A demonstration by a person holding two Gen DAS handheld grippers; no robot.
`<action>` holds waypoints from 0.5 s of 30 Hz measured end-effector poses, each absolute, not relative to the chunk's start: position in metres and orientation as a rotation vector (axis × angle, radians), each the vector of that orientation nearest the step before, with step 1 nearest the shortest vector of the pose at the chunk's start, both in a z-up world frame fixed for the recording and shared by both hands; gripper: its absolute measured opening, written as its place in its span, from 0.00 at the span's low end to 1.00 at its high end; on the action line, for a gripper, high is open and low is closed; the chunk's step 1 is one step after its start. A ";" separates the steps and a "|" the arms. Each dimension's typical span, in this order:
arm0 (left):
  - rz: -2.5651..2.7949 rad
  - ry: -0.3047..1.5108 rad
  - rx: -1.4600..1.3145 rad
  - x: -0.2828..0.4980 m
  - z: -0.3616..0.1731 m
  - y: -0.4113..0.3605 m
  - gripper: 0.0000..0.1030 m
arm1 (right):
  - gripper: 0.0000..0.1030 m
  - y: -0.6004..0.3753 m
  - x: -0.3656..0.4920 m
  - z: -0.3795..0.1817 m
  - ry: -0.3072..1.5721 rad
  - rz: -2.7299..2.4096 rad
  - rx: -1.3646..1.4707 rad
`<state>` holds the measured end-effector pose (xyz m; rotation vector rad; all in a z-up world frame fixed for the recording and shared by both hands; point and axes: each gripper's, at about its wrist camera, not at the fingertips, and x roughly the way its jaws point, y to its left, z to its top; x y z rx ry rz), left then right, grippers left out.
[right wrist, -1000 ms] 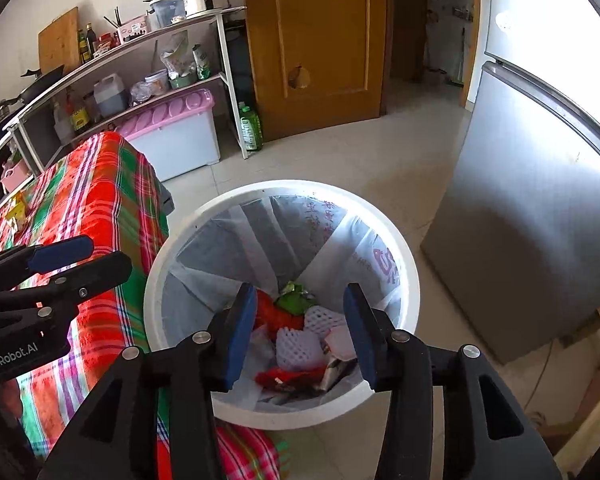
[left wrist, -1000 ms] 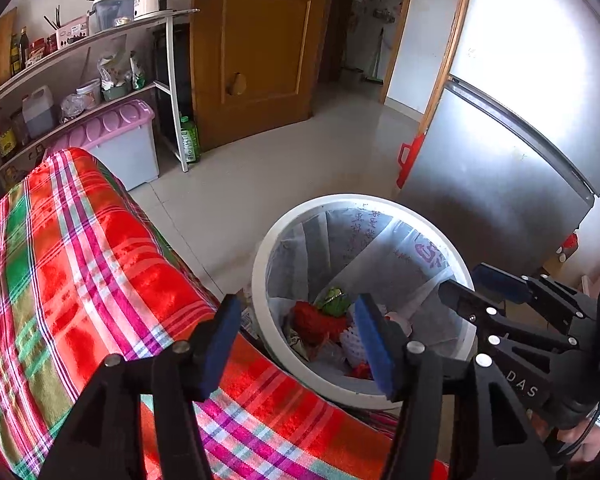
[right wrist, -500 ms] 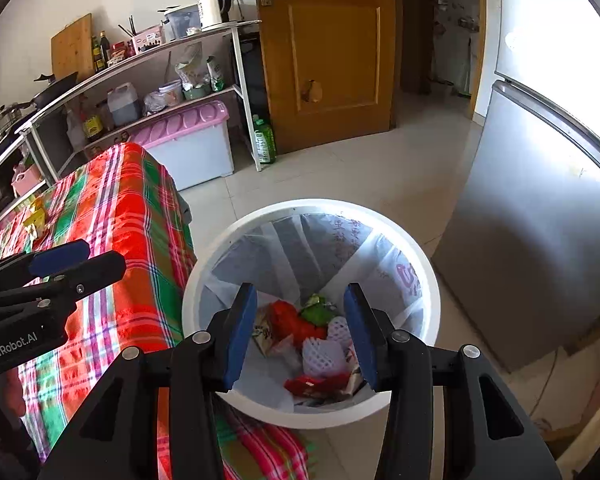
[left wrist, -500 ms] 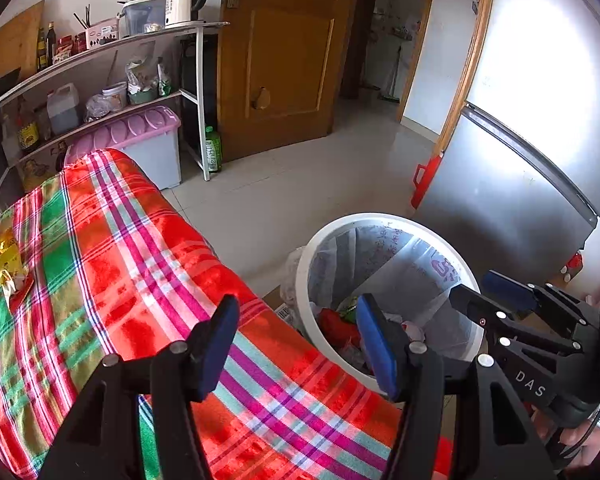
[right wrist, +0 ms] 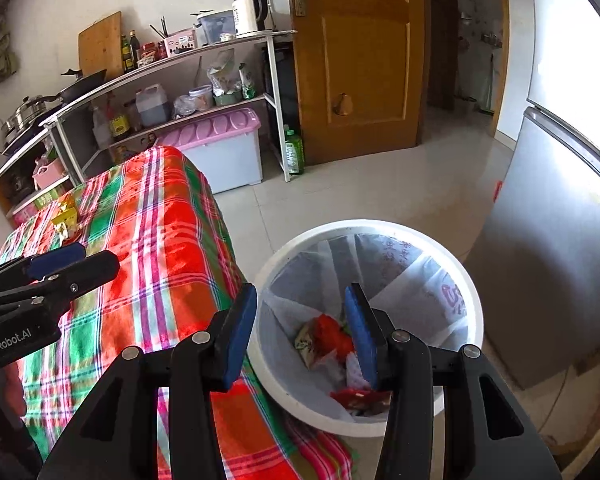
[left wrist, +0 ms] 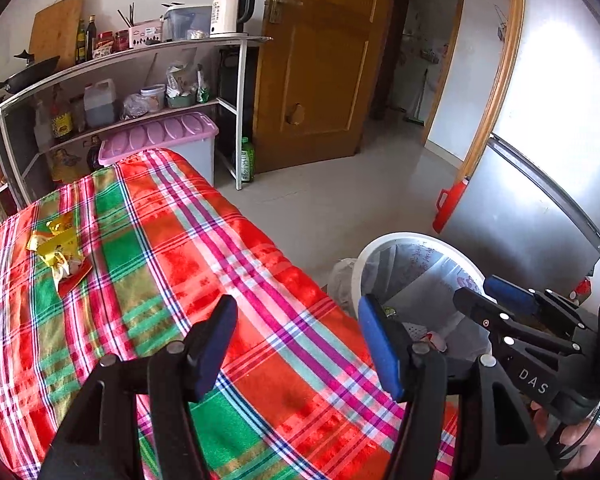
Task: Collect trash
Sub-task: 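Move both tools back over the table toward the remaining gold wrappers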
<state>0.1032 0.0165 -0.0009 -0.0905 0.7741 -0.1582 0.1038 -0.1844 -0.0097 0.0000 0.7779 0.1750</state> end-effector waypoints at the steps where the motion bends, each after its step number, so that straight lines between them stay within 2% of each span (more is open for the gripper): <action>1: -0.152 0.772 -0.095 0.102 0.000 0.021 0.63 | 0.46 -0.181 0.104 -0.009 0.776 0.181 -0.001; 15: 0.013 0.754 -0.166 0.092 0.000 0.118 0.68 | 0.50 -0.113 0.123 -0.001 0.760 0.303 -0.022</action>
